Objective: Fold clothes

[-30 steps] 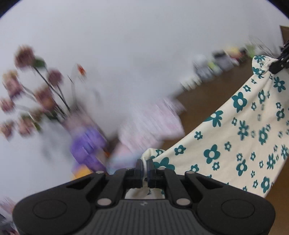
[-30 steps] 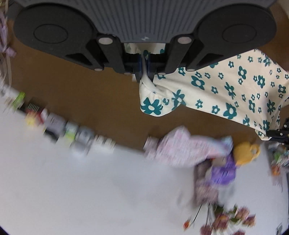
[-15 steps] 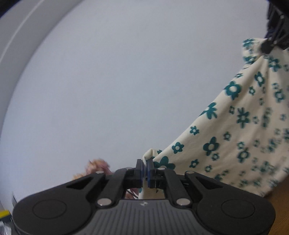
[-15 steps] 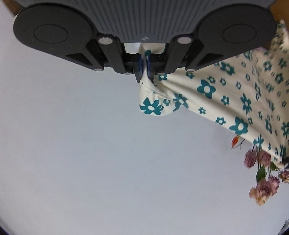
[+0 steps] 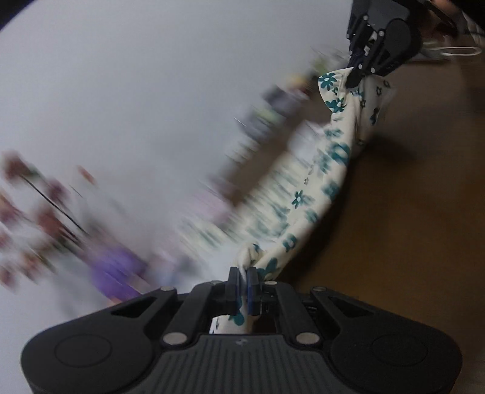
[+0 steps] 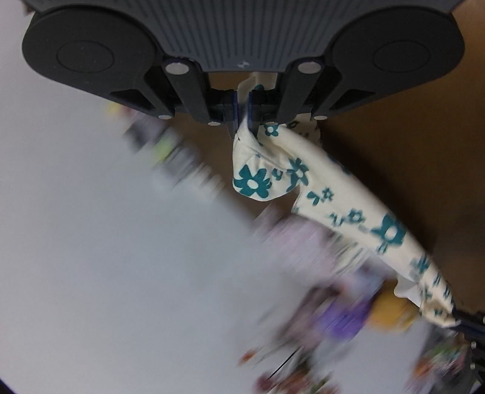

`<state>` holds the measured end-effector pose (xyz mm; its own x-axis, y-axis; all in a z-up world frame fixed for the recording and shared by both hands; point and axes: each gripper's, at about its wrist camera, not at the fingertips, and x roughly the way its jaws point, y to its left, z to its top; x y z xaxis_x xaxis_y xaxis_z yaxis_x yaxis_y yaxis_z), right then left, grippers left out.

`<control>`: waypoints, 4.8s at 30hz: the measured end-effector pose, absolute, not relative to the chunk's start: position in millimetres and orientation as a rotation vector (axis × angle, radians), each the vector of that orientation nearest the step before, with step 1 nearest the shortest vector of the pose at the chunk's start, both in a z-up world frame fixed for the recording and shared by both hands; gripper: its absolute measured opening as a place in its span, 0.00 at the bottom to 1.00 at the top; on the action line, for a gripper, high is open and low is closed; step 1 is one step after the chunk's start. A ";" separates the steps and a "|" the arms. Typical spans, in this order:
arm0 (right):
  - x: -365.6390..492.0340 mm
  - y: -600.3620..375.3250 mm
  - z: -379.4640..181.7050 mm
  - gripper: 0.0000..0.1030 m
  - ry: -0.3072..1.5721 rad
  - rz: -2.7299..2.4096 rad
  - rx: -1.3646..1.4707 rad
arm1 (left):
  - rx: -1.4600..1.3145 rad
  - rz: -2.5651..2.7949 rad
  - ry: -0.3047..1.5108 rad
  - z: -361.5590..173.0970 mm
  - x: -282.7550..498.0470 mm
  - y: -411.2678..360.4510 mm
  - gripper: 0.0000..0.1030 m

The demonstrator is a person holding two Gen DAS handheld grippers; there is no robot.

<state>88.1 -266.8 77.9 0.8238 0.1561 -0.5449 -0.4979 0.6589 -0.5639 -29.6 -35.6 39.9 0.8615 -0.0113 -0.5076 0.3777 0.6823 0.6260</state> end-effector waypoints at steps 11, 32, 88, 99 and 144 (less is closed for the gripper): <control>32.7 -284.6 23.5 0.05 0.628 0.406 -0.625 | 0.747 -0.233 0.585 27.4 -51.0 -36.9 0.03; 101.3 -378.7 58.5 0.59 0.759 0.306 0.032 | 0.106 -0.038 0.744 81.7 43.9 98.3 0.66; 197.0 -341.0 -0.3 0.08 0.763 0.204 -0.032 | -0.165 0.121 0.763 57.5 114.1 203.2 0.38; 196.1 -342.2 -0.6 0.08 0.760 0.207 -0.015 | -0.103 -0.047 0.884 44.3 242.1 164.7 0.55; 194.7 -340.2 -1.0 0.08 0.735 0.207 -0.015 | -0.064 -0.054 0.816 59.7 256.5 117.5 0.44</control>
